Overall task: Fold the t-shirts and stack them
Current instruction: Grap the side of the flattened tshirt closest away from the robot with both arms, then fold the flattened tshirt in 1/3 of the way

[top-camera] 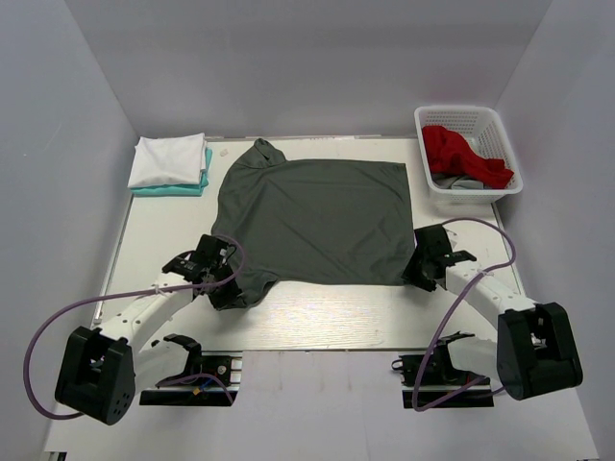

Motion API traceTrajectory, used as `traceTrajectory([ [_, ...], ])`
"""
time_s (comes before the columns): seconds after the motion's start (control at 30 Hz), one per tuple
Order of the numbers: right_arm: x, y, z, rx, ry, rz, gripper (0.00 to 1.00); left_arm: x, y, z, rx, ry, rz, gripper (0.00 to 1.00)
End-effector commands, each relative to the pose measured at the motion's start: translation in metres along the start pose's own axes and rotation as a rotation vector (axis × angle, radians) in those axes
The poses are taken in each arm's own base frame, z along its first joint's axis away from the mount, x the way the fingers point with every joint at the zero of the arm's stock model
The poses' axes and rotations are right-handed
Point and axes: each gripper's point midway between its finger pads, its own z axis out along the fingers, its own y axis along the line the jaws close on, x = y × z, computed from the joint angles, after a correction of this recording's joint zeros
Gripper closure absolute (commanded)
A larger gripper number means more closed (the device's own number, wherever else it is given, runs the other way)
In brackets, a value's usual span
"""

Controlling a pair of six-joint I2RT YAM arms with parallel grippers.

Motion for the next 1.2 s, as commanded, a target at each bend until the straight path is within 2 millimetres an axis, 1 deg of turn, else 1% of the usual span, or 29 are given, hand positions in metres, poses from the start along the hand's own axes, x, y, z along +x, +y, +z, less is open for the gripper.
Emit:
traceTrajectory([
  [0.0,0.003,-0.001,0.008,0.013,0.013,0.010,0.64,-0.013,-0.012,-0.011,0.021,-0.040,0.021,1.00],
  [0.03,0.005,-0.005,0.009,0.025,0.021,0.008,0.66,-0.013,-0.012,-0.011,0.021,-0.040,0.032,1.00],
  [0.07,0.004,-0.005,0.009,0.026,0.018,0.005,0.74,-0.013,-0.012,-0.011,0.021,-0.040,0.032,1.00],
  [0.13,0.001,-0.001,0.009,0.012,0.009,-0.002,0.81,-0.021,-0.023,-0.017,0.059,-0.066,0.048,1.00],
  [0.17,-0.001,0.002,0.007,-0.001,0.002,0.000,0.90,-0.026,-0.030,-0.020,0.085,-0.081,0.062,1.00],
  [0.2,-0.005,0.005,0.005,-0.012,-0.006,0.001,0.97,-0.028,-0.033,-0.022,0.092,-0.087,0.064,1.00],
  [0.23,-0.010,0.009,0.003,-0.023,-0.017,-0.004,1.00,-0.032,-0.037,-0.024,0.105,-0.102,0.076,1.00],
  [0.27,-0.013,0.010,0.001,-0.026,-0.022,-0.014,1.00,-0.037,-0.044,-0.028,0.123,-0.120,0.080,1.00],
  [0.33,-0.027,0.018,-0.006,-0.047,-0.052,-0.036,1.00,-0.044,-0.045,-0.029,0.111,-0.141,0.088,1.00],
  [0.37,-0.028,0.017,-0.008,-0.036,-0.047,-0.042,1.00,-0.050,-0.052,-0.034,0.123,-0.156,0.100,1.00],
  [0.43,-0.038,0.027,-0.013,-0.066,-0.061,-0.058,1.00,-0.059,-0.057,-0.037,0.124,-0.165,0.106,1.00],
  [0.47,-0.043,0.032,-0.015,-0.079,-0.072,-0.057,1.00,-0.068,-0.068,-0.045,0.154,-0.197,0.112,1.00],
  [0.53,-0.049,0.039,-0.018,-0.102,-0.078,-0.065,1.00,-0.086,-0.075,-0.048,0.147,-0.243,0.104,1.00],
  [0.6,-0.058,0.046,-0.020,-0.120,-0.096,-0.073,1.00,-0.099,-0.078,-0.050,0.122,-0.278,0.099,1.00],
  [0.63,-0.060,0.048,-0.019,-0.116,-0.091,-0.071,1.00,-0.108,-0.085,-0.055,0.128,-0.300,0.099,1.00],
  [0.7,-0.076,0.056,-0.027,-0.127,-0.123,-0.066,1.00,-0.117,-0.087,-0.049,0.092,-0.300,0.093,1.00],
  [0.73,-0.083,0.058,-0.027,-0.117,-0.133,-0.067,1.00,-0.128,-0.094,-0.054,0.096,-0.324,0.092,1.00],
  [0.77,-0.089,0.063,-0.028,-0.120,-0.143,-0.076,1.00,-0.134,-0.090,-0.047,0.047,-0.327,0.085,1.00],
  [0.8,-0.091,0.062,-0.029,-0.108,-0.141,-0.073,1.00,-0.138,-0.088,-0.046,0.021,-0.332,0.063,1.00],
  [0.83,-0.104,0.066,-0.033,-0.102,-0.165,-0.066,1.00,-0.148,-0.091,-0.050,0.003,-0.358,0.059,1.00],
  [0.87,-0.106,0.064,-0.029,-0.078,-0.163,-0.067,1.00,-0.154,-0.094,-0.050,-0.003,-0.368,0.057,1.00],
  [0.9,-0.106,0.063,-0.029,-0.066,-0.155,-0.069,1.00,-0.157,-0.092,-0.044,-0.035,-0.357,0.054,1.00],
  [0.93,-0.110,0.065,-0.028,-0.061,-0.156,-0.065,1.00,-0.168,-0.101,-0.051,-0.023,-0.383,0.054,1.00],
  [0.97,-0.115,0.067,-0.027,-0.055,-0.156,-0.067,1.00,-0.174,-0.098,-0.051,-0.050,-0.394,0.042,1.00],
  [1.0,-0.119,0.070,-0.026,-0.050,-0.154,-0.066,1.00,-0.182,-0.101,-0.051,-0.063,-0.404,0.031,1.00],
  [1.07,-0.123,0.071,-0.023,-0.044,-0.150,-0.055,1.00,-0.188,-0.101,-0.051,-0.086,-0.415,0.028,1.00],
  [1.1,-0.128,0.073,-0.021,-0.040,-0.155,-0.054,1.00,-0.194,-0.107,-0.054,-0.076,-0.425,0.028,1.00],
  [1.13,-0.133,0.076,-0.023,-0.045,-0.162,-0.054,1.00,-0.199,-0.106,-0.049,-0.087,-0.420,0.020,1.00],
  [1.17,-0.132,0.076,-0.017,-0.036,-0.148,-0.057,1.00,-0.206,-0.113,-0.053,-0.074,-0.433,0.019,1.00],
])
